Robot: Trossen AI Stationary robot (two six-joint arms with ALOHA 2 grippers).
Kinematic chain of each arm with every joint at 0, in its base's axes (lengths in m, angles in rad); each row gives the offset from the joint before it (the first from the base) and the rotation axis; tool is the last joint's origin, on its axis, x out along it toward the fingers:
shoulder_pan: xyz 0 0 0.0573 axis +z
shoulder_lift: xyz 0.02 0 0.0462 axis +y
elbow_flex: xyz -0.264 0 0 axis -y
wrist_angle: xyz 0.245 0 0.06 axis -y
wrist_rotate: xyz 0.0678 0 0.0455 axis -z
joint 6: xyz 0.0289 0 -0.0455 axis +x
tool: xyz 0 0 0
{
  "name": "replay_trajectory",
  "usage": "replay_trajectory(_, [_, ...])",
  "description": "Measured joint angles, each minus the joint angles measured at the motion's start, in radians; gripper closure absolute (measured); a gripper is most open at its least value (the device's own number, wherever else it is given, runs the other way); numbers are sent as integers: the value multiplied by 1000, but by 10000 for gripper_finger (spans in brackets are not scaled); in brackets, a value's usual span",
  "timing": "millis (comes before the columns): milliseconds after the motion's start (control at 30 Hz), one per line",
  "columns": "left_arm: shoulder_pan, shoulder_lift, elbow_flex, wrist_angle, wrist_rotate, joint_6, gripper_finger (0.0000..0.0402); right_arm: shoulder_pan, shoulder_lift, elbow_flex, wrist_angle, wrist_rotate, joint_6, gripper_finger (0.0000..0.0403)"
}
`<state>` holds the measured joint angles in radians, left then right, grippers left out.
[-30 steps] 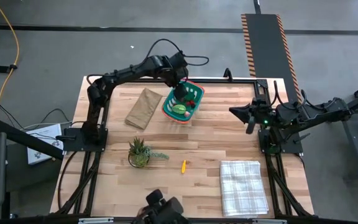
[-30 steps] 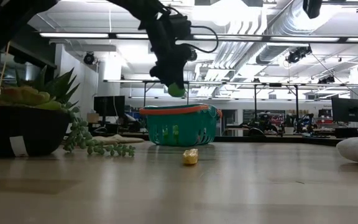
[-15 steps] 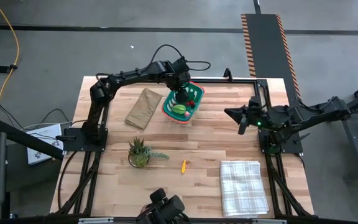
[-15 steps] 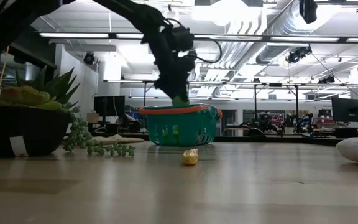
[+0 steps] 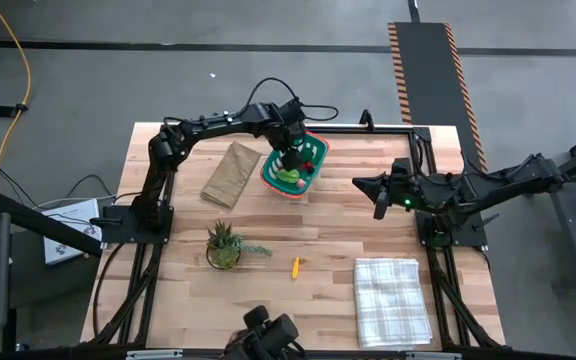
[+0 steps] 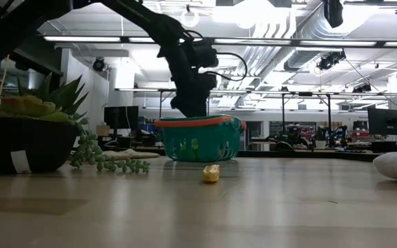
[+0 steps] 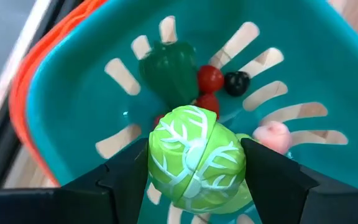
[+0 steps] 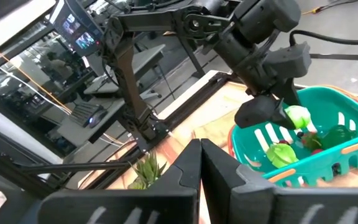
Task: Pick and placing Produce into tupperware
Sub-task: Put the green cabbage in the green basket, then put the yellow corn in the green basket
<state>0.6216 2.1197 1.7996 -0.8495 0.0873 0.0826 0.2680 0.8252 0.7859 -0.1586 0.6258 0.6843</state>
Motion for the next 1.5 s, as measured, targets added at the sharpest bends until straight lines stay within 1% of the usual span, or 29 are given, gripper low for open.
replay_trajectory(200, [0,0,0,14,61,0,165,0,1,0,5,-1,-2,402])
replay_trajectory(467, [0,0,0,11,77,-12,100,0,1,0,6,-1,-3,402])
replay_trajectory(600, [0,0,0,4,89,-16,92,0,1,0,6,-1,-3,402])
replay_trajectory(700, [1,0,9,-39,156,-17,102,0,1,0,6,-3,-3,402])
replay_trajectory(800, [0,0,55,-119,210,-8,121,0,1,0,5,-16,-8,402])
replay_trajectory(967, [-1,-8,146,-239,254,16,156,0,1,0,-10,-17,-11,402])
replay_trajectory(1067, [0,-27,183,-292,282,17,173,0,1,0,-20,-35,-11,402])
replay_trajectory(1267, [-16,-103,190,-394,301,15,185,0,1,0,-25,-79,-12,402])
replay_trajectory(1433, [-72,-181,190,-483,303,4,185,1,1,0,-26,-87,-32,402])
replay_trajectory(1500, [-107,-212,190,-493,290,-17,185,1,1,0,-27,-102,-37,402])
